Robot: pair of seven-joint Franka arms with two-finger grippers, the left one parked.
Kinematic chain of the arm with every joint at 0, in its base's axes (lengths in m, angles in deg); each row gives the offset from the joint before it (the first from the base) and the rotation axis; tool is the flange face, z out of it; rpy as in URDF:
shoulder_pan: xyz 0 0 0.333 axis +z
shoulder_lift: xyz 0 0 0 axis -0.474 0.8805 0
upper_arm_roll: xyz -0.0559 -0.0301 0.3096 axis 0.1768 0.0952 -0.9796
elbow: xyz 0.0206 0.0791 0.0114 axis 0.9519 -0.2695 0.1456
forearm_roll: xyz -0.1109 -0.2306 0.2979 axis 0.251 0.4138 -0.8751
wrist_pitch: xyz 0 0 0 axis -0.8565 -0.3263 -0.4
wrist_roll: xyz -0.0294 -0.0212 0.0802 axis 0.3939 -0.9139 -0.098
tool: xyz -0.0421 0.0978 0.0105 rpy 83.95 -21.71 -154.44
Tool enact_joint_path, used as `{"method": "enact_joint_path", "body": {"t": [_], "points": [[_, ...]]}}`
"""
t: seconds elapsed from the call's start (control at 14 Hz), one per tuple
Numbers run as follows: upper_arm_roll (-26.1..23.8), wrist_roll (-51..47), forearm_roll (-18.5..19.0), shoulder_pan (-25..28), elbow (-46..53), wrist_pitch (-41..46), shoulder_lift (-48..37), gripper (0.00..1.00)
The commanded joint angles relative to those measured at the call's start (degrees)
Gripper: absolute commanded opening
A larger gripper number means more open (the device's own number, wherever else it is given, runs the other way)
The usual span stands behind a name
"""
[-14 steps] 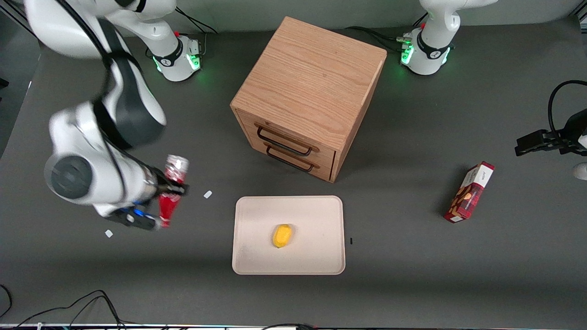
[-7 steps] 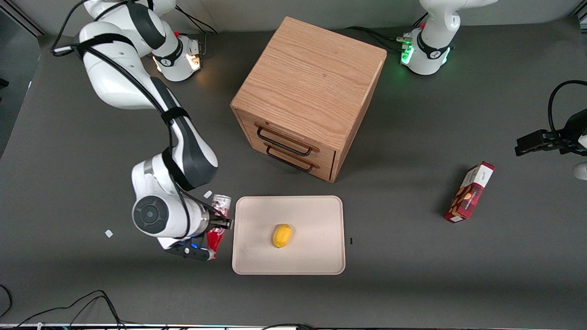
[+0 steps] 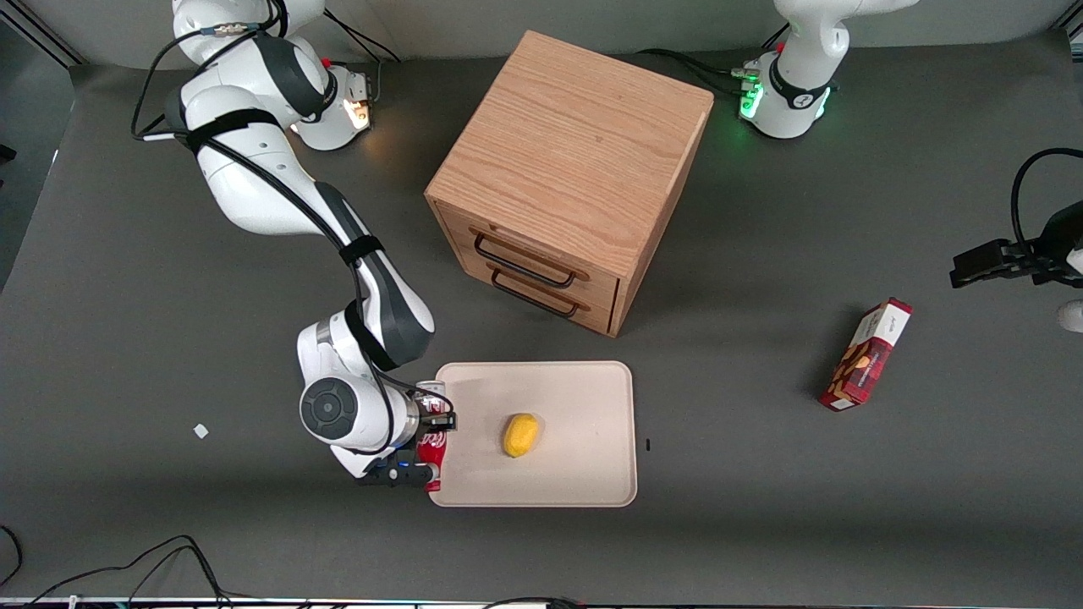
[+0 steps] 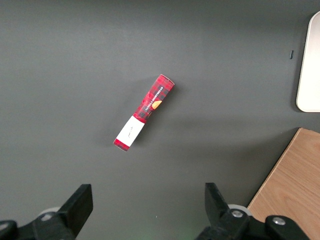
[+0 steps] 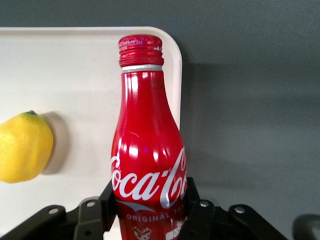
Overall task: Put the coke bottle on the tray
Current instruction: 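Carry the upright bottle over the white tray beside the lemon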
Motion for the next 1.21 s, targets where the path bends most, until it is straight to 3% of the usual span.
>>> {"method": "enact_joint_path", "body": {"t": [0.0, 0.43, 0.5, 0.79, 0.86, 1.14], "points": [[0.3, 0.9, -1.4, 0.4, 3.1, -0.4, 1.4, 0.00], [0.4, -0.6, -1.5, 0.5, 2.9, -4.1, 3.1, 0.03], [0.3, -0.6, -1.5, 0.5, 2.9, -4.3, 3.3, 0.13], [0.3, -1.5, -1.5, 0.5, 2.9, -4.7, 4.1, 0.37], [0.3, -1.6, -1.5, 0.5, 2.5, -5.0, 4.2, 0.50], [0.3, -1.7, -1.5, 0.6, 2.0, -5.4, 4.2, 0.69]]}}
